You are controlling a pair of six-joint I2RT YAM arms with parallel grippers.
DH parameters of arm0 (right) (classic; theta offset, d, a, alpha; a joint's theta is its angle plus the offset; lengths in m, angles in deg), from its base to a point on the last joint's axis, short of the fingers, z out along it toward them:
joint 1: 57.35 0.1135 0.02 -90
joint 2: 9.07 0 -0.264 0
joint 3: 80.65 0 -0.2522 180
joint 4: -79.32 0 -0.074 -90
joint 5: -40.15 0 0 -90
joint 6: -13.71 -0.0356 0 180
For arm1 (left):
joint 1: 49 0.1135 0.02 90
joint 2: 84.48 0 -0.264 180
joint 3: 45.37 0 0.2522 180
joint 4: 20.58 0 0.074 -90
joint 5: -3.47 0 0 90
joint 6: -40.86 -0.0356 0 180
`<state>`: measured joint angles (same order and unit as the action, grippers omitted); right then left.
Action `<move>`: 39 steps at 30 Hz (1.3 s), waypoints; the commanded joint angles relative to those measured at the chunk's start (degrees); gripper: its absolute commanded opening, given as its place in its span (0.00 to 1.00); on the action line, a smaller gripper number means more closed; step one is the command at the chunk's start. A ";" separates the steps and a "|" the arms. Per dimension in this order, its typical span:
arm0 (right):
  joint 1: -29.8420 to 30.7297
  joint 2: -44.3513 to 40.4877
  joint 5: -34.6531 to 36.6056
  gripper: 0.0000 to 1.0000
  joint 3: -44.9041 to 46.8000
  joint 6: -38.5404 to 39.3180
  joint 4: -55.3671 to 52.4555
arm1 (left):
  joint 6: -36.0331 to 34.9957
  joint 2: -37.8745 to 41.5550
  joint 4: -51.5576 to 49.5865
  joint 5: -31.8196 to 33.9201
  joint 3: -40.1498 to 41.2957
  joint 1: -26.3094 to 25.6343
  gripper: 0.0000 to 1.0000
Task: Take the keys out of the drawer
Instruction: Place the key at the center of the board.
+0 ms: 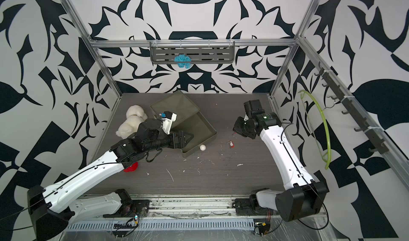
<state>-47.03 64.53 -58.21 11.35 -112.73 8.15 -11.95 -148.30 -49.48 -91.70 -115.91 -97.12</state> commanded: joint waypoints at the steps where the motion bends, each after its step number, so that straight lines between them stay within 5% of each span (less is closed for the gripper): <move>1: -1.06 -0.07 -1.47 0.00 2.50 1.38 0.63 | -2.48 -1.10 2.89 0.91 0.02 -1.90 0.99; 19: -6.49 7.68 -4.99 0.00 13.28 4.86 4.89 | -7.93 6.69 -1.91 6.87 2.67 -5.15 0.99; 39: -9.35 23.71 -5.61 0.00 8.39 8.23 8.95 | -5.95 13.31 -5.85 13.85 6.23 -5.15 0.99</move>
<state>-56.10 87.48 -63.39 22.89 -105.56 16.52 -17.85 -136.03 -53.63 -79.29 -110.20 -102.06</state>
